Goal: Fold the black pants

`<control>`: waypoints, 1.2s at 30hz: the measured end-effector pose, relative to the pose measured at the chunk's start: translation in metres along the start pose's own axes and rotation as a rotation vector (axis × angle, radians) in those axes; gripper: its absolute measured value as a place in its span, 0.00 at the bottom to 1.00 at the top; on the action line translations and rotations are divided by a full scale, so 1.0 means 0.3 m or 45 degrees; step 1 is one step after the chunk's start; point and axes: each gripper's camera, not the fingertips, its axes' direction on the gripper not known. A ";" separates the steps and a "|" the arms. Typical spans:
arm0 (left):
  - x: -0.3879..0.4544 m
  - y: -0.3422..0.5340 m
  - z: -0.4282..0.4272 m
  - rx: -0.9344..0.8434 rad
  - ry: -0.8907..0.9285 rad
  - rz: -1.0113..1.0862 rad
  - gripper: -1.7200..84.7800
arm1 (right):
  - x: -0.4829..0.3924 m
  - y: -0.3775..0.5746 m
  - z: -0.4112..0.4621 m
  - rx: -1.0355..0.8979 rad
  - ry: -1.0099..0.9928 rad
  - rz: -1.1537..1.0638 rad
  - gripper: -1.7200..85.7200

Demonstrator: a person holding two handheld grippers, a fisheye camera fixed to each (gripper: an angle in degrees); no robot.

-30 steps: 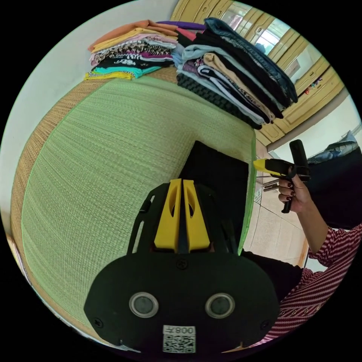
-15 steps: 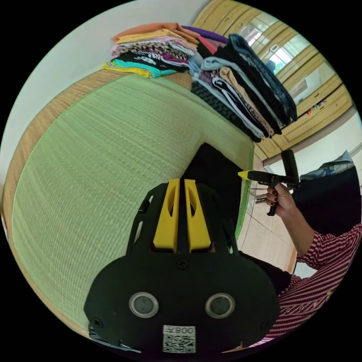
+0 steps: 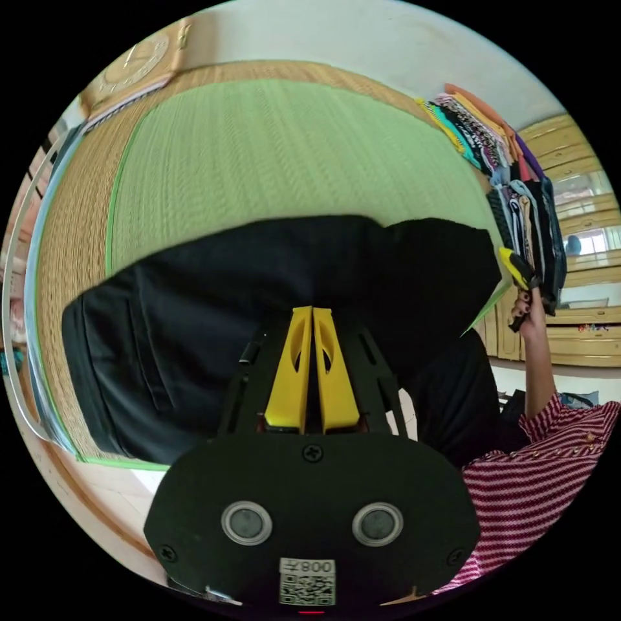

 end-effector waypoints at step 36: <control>-0.625 0.334 -0.195 0.183 0.116 0.163 0.07 | -0.686 -0.959 -0.305 -0.608 -0.080 -0.482 0.08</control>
